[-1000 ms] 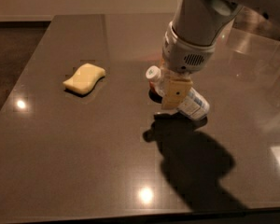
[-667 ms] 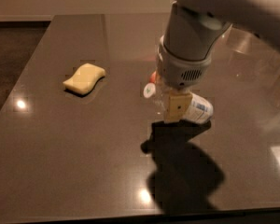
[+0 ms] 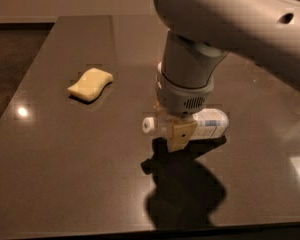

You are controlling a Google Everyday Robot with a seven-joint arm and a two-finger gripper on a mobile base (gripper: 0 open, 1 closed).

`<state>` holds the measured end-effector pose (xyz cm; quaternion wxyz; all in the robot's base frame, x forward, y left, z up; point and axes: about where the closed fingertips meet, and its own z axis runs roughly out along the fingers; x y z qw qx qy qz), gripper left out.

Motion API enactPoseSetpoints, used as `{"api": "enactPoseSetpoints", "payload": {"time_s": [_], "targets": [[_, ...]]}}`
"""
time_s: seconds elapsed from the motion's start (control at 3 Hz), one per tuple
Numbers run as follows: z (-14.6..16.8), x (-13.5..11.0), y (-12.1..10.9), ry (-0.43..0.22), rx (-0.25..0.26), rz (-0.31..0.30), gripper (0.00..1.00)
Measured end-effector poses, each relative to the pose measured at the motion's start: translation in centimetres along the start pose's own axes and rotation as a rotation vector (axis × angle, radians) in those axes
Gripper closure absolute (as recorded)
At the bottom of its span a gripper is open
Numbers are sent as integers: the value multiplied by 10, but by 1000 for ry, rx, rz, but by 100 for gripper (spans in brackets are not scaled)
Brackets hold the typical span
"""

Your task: Knock blue plastic bottle over

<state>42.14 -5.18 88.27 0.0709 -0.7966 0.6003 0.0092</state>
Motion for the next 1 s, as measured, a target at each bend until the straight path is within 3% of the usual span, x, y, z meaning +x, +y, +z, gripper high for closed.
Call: {"api": "enactPoseSetpoints", "payload": {"time_s": [0.33,0.67,1.0], "targets": [[15,-11,5,-41,-30,-3,0],[22,-15,7,-90,-41,19,0],[22,-15,7,-90,-41,19,0]]}}
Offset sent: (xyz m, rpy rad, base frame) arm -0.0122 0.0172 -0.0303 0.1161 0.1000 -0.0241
